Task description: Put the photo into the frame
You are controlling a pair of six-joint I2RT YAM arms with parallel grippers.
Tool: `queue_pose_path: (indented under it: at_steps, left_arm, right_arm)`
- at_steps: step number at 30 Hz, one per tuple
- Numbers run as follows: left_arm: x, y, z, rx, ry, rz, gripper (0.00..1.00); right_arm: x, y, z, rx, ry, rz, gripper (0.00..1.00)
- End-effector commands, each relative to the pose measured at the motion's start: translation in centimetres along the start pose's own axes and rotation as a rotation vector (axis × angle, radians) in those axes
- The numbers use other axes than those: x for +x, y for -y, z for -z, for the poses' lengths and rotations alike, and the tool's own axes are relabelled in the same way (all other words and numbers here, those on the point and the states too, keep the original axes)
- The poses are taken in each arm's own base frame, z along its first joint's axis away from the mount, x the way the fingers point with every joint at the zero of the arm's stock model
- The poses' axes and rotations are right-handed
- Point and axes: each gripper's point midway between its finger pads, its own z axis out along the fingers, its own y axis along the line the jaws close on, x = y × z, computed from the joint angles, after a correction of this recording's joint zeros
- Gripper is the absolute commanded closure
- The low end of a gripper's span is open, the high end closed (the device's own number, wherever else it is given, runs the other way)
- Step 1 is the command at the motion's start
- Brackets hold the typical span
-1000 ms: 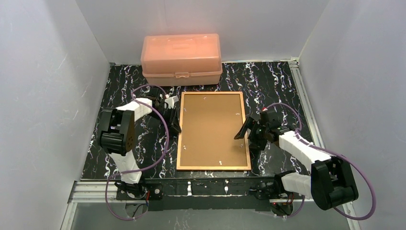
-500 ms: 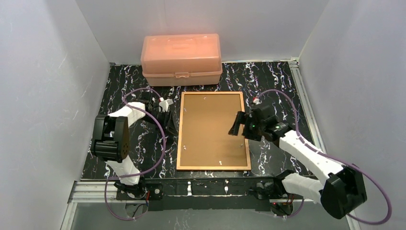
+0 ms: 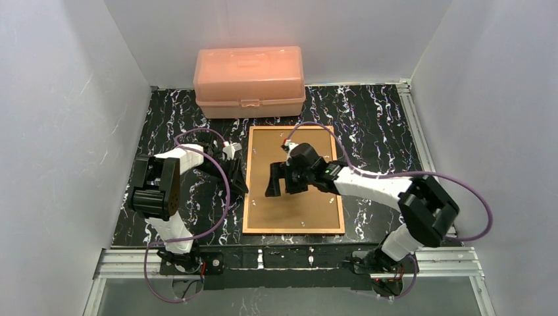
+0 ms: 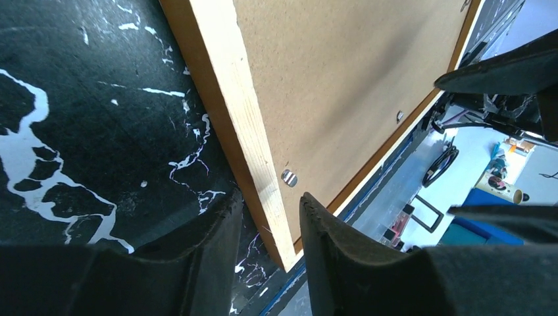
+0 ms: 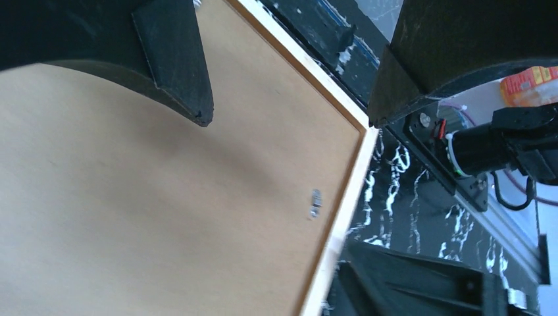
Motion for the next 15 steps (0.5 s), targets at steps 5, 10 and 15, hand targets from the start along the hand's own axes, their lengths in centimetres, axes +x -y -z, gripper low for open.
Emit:
queue_pose_path:
  at_steps: [5,10,15]
  left_arm:
    - [1.0,-0.5,-0.6,-0.002,-0.035,0.026,0.72]
    - [0.9,-0.9,-0.9,-0.016,-0.038,0.028,0.76]
    - [0.9,-1.1,-1.0,-0.019,-0.042,0.030,0.79]
  right_arm:
    - [-0.7,-6.0,-3.4,-0.221,-0.034,0.163,0.08]
    - [0.7,-6.6,-4.8,-0.258,-0.085,0.189,0.09]
    - [2.0,-6.8,-6.1,-0.283,-0.139,0.209,0.10]
